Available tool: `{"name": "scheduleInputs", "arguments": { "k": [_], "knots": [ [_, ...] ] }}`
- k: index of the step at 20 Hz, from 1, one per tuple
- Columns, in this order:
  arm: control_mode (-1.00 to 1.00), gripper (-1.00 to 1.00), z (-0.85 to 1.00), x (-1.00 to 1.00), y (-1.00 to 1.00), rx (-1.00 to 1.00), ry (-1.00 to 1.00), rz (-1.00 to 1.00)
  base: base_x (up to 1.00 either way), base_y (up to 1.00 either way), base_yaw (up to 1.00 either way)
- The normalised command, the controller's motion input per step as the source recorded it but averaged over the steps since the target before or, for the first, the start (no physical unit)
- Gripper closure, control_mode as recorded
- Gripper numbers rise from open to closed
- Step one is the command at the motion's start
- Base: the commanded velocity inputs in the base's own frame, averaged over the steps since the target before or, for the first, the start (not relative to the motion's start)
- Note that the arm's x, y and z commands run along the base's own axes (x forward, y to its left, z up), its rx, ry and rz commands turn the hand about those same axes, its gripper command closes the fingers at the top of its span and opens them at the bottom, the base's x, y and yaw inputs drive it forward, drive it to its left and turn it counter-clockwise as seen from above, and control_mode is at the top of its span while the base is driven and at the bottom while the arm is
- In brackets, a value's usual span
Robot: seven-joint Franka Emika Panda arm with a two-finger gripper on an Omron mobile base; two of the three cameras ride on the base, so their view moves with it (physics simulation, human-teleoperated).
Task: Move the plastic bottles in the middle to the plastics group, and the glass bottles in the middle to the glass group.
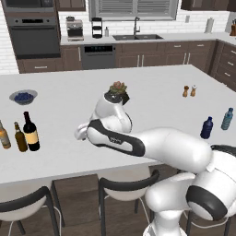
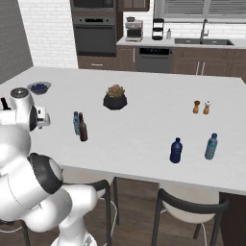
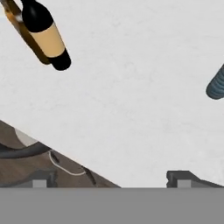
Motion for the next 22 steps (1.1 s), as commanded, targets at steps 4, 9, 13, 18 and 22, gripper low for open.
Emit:
{"name": "scheduleInputs", "arguments": {
  "k": [4, 9, 13, 18, 22],
  "knots": [
    [-1.0, -1.0, 0.24, -0.08, -0.99, -0.07, 0.1, -0.14, 0.0, 0.0, 0.0],
    [-1.0, -1.0, 0.07, 0.0, -0.94, -0.16, 0.08, -0.18, 0.0, 0.0, 0.0],
    [-1.0, -1.0, 0.01, 0.12, -0.8, -0.2, 0.02, -0.19, 0.0, 0.0, 0.0],
    [-1.0, -1.0, 0.03, 0.65, -0.59, -0.04, 0.0, -0.08, 0.0, 0.0, 0.0],
    [-1.0, -1.0, 0.0, 0.82, -0.32, 0.01, 0.0, 0.0, 0.0, 0.0, 0.0]
  ]
}}
